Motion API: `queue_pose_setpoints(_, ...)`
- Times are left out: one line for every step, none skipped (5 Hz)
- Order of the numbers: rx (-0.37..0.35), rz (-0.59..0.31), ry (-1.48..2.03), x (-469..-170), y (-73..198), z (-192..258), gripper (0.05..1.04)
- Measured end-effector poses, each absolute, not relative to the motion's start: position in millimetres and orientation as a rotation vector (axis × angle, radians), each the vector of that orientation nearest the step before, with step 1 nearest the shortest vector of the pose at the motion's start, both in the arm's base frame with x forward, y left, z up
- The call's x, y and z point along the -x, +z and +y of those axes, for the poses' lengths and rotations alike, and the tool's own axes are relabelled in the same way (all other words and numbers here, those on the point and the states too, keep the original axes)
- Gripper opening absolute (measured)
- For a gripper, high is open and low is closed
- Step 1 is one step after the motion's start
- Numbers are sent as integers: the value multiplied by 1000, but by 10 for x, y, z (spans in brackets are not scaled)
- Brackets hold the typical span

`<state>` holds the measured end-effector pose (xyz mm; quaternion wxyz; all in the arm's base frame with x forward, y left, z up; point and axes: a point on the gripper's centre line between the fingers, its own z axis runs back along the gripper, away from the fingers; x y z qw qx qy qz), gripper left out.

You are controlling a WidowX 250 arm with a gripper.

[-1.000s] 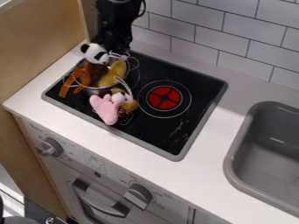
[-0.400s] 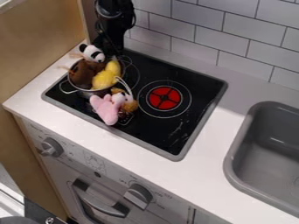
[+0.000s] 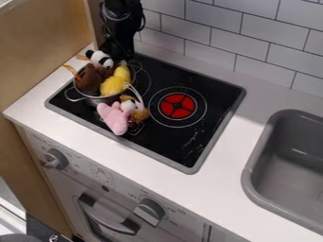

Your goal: Took the stuffed panda and put it inside the pot

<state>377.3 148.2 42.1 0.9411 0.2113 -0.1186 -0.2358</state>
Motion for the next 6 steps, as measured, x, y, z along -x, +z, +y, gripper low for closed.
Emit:
queue_pose_setpoints(-421,-238,-454,-3764,407,1436,566)
queue_pose_setpoints(-418,-230,-437,-3768,406,1370,850)
queue_pose_setpoints(-416,-224,-429,-3776,412,1322,1002)
queue_pose_setpoints(-413,-208,-420,-3762,405,1276,998)
queue_pose_setpoints(-403,-200,-414,-3750,397,1241,998)
queue_pose_setpoints(-368,-193,-408,-3709,427,1189,998)
